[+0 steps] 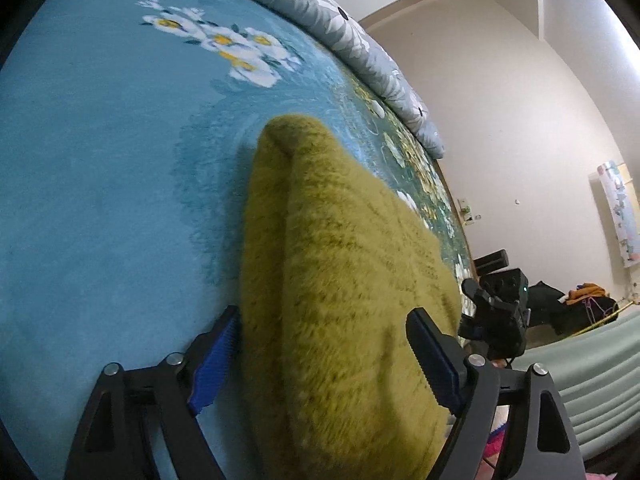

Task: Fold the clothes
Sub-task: 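Lift the folded sweater with both tools and carry it toward the clothes stack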

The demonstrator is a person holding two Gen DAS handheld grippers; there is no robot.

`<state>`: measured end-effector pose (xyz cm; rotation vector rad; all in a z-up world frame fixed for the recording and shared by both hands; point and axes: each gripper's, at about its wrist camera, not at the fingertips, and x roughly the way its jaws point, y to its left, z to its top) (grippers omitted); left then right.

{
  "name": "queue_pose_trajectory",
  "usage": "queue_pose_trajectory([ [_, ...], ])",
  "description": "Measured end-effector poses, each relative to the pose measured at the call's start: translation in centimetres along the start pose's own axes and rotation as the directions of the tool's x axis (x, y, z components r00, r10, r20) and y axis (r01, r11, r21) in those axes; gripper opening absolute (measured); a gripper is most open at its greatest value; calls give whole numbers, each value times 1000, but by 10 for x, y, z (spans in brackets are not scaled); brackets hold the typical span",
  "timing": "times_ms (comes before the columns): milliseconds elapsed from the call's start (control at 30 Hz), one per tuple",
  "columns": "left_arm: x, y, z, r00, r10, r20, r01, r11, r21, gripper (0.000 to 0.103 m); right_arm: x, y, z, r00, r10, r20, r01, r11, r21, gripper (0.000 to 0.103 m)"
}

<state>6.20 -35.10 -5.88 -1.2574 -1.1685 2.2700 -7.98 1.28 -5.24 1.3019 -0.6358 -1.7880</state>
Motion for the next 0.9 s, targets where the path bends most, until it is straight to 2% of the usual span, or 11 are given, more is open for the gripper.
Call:
queue_pose_trajectory([
  [133,0,-2,0,1000,11,4,-11,1000,10,83,4,4,3,1000,-7,-5,7,1000,2,82],
  [233,0,-1,0,1000,28,9,-28,1000,4,71,7,6,6,1000,-12,-8,12,1000,4,76],
  [300,0,1,-1,999,35,10,-35,999,-7,60,9,8,7,1000,-15,-10,15,1000,5,51],
  [333,-1,2,-2,999,35,13,-35,999,-12,56,10,9,8,1000,-17,-11,17,1000,5,44],
  [400,-4,1,-3,999,27,23,-26,1000,-16,44,8,10,7,1000,-11,-8,12,1000,13,39],
  [500,-12,-5,-8,999,30,42,-29,1000,-8,36,3,21,4,1000,-7,8,7,1000,10,37],
  [567,-24,-13,-14,998,28,59,-29,1000,11,35,-2,32,2,1000,11,23,-12,1000,2,36],
  [900,-89,-45,-40,988,18,151,-31,996,85,34,-18,108,-21,998,65,12,-63,990,-124,35],
])
